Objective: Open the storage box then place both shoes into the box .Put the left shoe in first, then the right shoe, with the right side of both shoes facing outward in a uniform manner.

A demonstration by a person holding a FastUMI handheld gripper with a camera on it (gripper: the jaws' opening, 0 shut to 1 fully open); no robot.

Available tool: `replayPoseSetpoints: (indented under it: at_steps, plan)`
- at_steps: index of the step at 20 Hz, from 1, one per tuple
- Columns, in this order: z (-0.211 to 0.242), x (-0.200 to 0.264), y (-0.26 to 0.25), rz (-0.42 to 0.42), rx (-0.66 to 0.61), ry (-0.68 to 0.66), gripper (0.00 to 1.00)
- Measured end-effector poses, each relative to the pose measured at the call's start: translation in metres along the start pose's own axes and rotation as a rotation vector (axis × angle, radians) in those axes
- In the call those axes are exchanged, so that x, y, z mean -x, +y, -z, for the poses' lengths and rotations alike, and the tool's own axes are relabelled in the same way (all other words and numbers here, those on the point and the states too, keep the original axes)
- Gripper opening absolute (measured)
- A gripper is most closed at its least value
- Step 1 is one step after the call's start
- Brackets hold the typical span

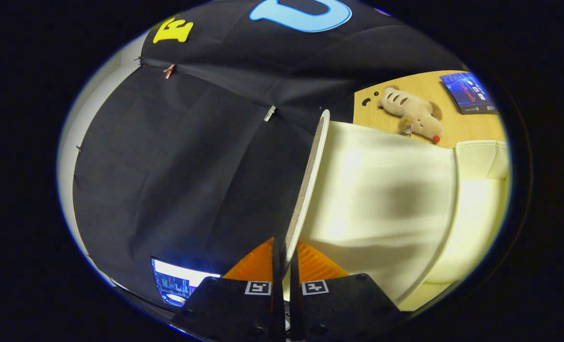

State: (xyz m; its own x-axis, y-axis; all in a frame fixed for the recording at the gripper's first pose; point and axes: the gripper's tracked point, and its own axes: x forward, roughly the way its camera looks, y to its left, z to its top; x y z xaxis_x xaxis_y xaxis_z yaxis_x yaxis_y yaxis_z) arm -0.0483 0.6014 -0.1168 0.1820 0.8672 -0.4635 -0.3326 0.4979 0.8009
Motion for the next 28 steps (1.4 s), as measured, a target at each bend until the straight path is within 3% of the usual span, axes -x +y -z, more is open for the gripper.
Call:
replayPoseSetpoints:
  at_steps: [2, 4, 9, 13, 19, 24, 28]
  plan:
    - [0.007, -0.008, 0.000, 0.007, 0.006, 0.023, 0.09]
    - [0.007, -0.004, -0.009, 0.031, 0.041, 0.031, 0.15]
    - [-0.016, 0.060, -0.054, 0.147, 0.219, -0.049, 0.97]
    - [-0.044, 0.156, -0.131, 0.347, 0.361, -0.147, 0.98]
    - [-0.049, 0.288, -0.268, 0.648, 0.387, -0.209, 0.98]
    - [-0.033, 0.347, -0.359, 0.773, 0.304, -0.175, 0.99]
    - [-0.020, 0.370, -0.411, 0.811, 0.263, -0.126, 0.99]
